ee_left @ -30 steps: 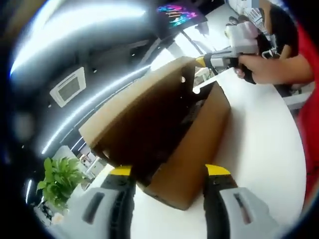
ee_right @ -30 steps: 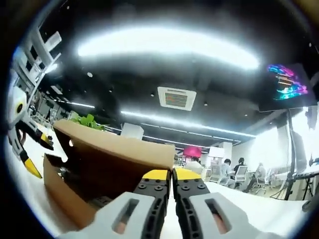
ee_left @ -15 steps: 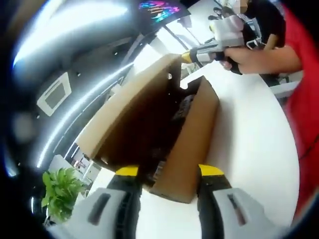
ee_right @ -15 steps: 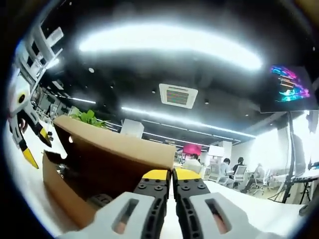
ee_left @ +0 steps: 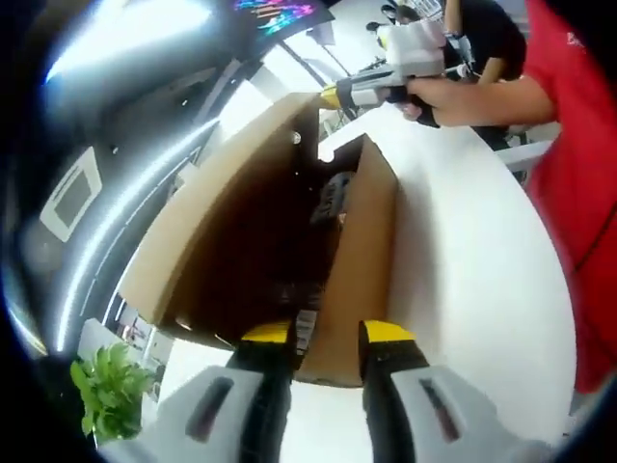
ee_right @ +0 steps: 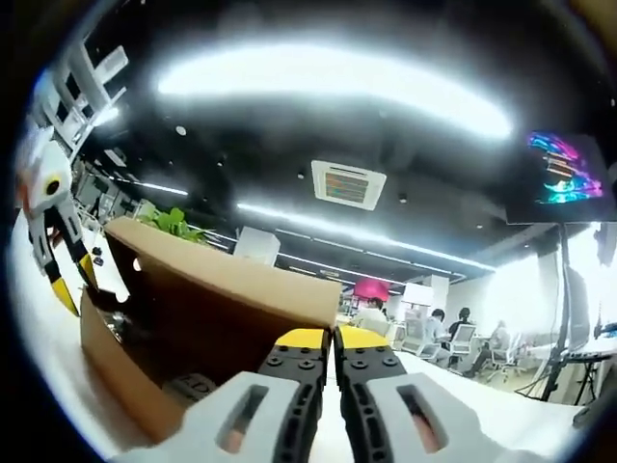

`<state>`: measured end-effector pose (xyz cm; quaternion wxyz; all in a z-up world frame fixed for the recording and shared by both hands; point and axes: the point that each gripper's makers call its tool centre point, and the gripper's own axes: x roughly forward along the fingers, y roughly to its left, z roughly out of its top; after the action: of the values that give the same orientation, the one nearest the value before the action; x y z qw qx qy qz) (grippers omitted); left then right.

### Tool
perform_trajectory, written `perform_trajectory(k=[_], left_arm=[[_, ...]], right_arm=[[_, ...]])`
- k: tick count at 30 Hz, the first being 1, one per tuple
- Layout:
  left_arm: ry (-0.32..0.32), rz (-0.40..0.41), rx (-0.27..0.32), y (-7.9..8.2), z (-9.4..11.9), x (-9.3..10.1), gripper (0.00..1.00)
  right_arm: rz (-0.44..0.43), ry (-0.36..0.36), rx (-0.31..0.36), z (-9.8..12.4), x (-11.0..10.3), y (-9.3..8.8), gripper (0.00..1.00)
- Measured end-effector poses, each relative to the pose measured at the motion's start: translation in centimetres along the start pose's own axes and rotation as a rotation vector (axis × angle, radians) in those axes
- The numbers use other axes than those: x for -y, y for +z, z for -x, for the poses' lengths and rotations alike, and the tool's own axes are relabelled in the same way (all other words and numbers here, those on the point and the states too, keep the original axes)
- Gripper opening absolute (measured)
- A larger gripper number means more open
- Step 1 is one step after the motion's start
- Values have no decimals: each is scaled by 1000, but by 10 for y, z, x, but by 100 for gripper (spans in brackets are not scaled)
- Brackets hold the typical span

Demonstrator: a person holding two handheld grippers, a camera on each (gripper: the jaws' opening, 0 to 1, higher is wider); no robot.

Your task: Operate the shoe box by opening the lid, removing the specified soft item, and placing it in the target area until the item is outside and the box remains undamaged.

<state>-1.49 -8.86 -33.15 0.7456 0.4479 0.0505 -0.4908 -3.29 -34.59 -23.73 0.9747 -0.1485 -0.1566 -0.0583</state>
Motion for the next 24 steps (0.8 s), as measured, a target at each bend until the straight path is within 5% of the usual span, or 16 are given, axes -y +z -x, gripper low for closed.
perform_trajectory(k=[10,22,24], left_arm=[[-124,-45,-53,-5,-8,11,24],[-170,-44,-78,-16,-19,8,18],[-186,-44,-69,-15,-21,9,19]], right_arm=[[1,21,-3,-4,1,2,1],[14,50,-4,-17,4,9,1],[-48,60,-15,-21,4,11,1]])
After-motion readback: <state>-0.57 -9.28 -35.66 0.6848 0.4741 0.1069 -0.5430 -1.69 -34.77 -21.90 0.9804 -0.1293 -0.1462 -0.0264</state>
